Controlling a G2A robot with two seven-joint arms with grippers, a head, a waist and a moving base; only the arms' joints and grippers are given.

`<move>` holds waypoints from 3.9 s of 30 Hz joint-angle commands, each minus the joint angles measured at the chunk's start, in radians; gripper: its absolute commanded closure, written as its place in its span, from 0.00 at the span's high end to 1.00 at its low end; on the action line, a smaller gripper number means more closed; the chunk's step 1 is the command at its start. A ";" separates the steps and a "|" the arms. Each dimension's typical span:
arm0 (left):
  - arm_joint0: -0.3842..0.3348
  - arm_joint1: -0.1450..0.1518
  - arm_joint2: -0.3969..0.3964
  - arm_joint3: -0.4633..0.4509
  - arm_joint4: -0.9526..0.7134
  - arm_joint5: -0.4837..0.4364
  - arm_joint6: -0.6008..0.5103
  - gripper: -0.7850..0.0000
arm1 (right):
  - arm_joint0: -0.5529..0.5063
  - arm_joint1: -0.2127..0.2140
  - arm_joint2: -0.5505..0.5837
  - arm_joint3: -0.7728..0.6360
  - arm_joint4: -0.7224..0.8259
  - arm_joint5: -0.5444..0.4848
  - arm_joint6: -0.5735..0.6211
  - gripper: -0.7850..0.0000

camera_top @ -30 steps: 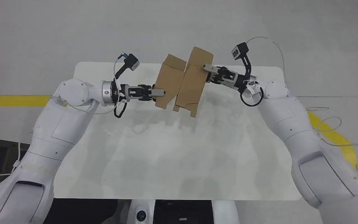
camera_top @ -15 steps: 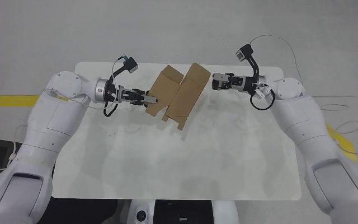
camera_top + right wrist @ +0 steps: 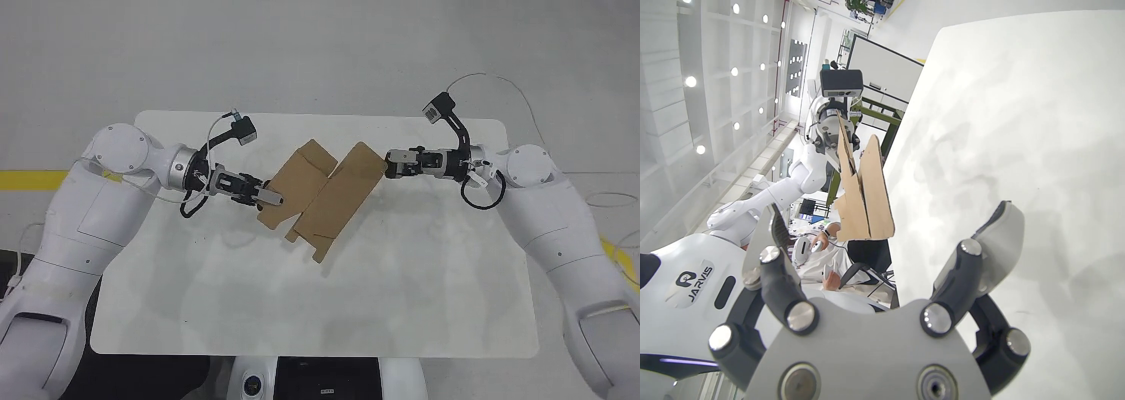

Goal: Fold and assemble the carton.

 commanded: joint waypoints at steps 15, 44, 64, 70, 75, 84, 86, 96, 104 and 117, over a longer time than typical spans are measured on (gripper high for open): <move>0.003 0.016 0.032 -0.055 -0.004 -0.007 0.006 0.00 | -0.005 0.014 -0.030 -0.021 0.013 0.005 0.005 1.00; 0.059 0.028 0.036 -0.174 0.063 -0.012 0.064 0.00 | -0.062 0.028 0.007 -0.083 -0.003 0.056 0.055 1.00; 0.067 0.020 0.027 -0.170 0.081 -0.001 0.058 0.00 | -0.097 0.038 0.012 -0.175 0.016 0.113 0.113 1.00; 0.065 0.016 0.030 -0.159 0.092 0.005 0.062 0.00 | -0.099 0.042 0.013 -0.195 0.010 0.121 0.120 1.00; 0.061 0.012 0.031 -0.150 0.097 0.009 0.063 0.00 | -0.097 0.044 0.007 -0.204 0.000 0.127 0.127 1.00; 0.056 0.007 0.031 -0.136 0.110 0.014 0.064 0.00 | -0.090 0.044 -0.012 -0.207 -0.013 0.130 0.129 0.45; 0.055 0.006 0.031 -0.134 0.110 0.014 0.063 0.00 | -0.087 0.044 -0.016 -0.206 -0.016 0.130 0.130 0.38; 0.053 0.002 0.027 -0.123 0.114 0.017 0.059 0.00 | -0.075 0.043 -0.035 -0.190 -0.026 0.126 0.125 0.25; 0.054 0.001 0.022 -0.121 0.112 0.021 0.052 0.00 | -0.071 0.044 -0.043 -0.187 -0.020 0.124 0.124 0.08; 0.058 -0.004 -0.015 -0.067 0.052 0.059 0.130 1.00 | -0.070 0.041 -0.042 -0.154 0.019 0.121 0.120 0.00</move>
